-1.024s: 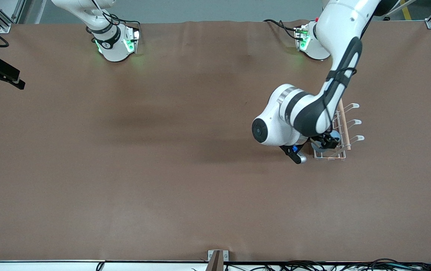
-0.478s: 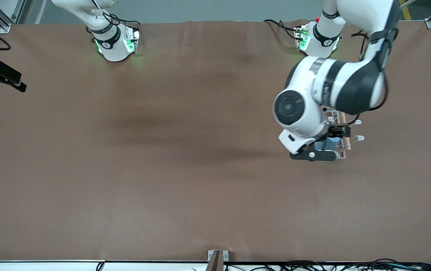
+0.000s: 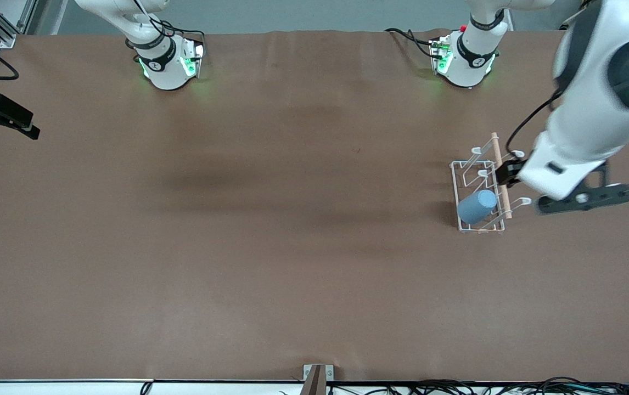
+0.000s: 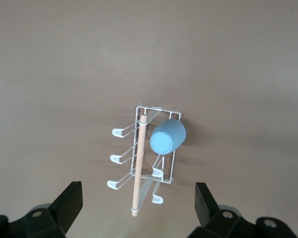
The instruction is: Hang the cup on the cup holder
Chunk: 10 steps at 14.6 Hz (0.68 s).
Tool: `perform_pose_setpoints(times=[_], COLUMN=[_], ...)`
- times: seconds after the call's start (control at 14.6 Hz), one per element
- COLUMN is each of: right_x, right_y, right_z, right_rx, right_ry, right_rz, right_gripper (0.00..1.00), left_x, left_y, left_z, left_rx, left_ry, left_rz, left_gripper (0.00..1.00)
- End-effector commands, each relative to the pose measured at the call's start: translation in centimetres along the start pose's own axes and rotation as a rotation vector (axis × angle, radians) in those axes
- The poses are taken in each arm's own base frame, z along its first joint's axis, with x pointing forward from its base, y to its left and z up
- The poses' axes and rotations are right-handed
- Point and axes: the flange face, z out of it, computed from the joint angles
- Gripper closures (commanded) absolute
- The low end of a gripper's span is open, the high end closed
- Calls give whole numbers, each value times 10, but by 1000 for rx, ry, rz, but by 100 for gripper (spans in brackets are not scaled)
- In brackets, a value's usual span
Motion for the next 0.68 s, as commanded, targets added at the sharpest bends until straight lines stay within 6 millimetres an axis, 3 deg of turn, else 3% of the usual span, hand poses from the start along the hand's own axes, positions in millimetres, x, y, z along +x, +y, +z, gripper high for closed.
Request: perform_pose_setpoints(times=[0.0, 0.34, 0.61], right_x=[-6, -7, -7], right_y=[2, 6, 6], right_z=[-2, -2, -3], right_rx=[-16, -16, -16], right_ry=[17, 9, 8], right_rz=[20, 27, 27], right_gripper=[0, 0, 0], left_x=[-14, -58, -96], left_y=[-25, -84, -91], left_z=[-21, -39, -21], left_rx=[-81, -157, -164], left_ry=[18, 28, 18], left_rz=[-29, 35, 74], left_gripper=[0, 0, 0])
